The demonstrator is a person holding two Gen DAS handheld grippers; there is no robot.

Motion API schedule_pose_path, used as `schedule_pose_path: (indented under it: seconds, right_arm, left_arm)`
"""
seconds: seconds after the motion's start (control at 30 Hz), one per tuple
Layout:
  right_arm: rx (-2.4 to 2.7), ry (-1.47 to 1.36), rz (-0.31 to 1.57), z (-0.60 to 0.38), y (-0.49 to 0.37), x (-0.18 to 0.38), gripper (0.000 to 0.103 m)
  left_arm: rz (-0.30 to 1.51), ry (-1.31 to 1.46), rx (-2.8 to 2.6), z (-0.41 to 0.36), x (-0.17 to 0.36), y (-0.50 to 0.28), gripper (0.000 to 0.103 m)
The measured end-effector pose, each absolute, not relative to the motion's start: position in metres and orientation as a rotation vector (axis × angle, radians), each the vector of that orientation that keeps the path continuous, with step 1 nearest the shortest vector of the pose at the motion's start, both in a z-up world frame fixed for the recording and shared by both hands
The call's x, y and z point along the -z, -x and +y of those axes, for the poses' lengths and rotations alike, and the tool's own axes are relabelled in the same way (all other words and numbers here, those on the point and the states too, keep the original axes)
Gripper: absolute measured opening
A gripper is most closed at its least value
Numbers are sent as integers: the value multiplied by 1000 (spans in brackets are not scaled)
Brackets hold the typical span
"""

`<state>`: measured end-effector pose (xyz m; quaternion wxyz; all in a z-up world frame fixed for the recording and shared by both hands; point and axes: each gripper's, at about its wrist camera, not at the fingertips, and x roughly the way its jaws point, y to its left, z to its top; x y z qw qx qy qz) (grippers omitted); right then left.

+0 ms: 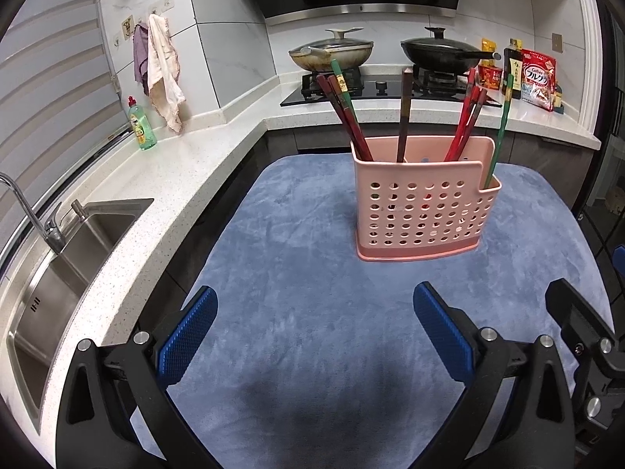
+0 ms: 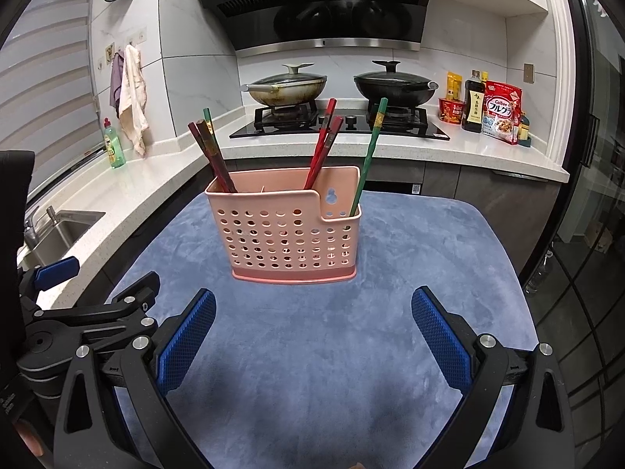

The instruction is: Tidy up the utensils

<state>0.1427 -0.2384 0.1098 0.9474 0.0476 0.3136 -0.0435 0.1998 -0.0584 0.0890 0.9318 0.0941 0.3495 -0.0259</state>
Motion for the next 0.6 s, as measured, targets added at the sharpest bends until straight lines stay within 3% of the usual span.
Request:
schedule_pose_path:
  seconds: [0.6]
  right_arm:
    - [91,-97,639,-240,-146,-110,97]
  left_arm:
    - [733,-169,64,-57,-85,-204,96]
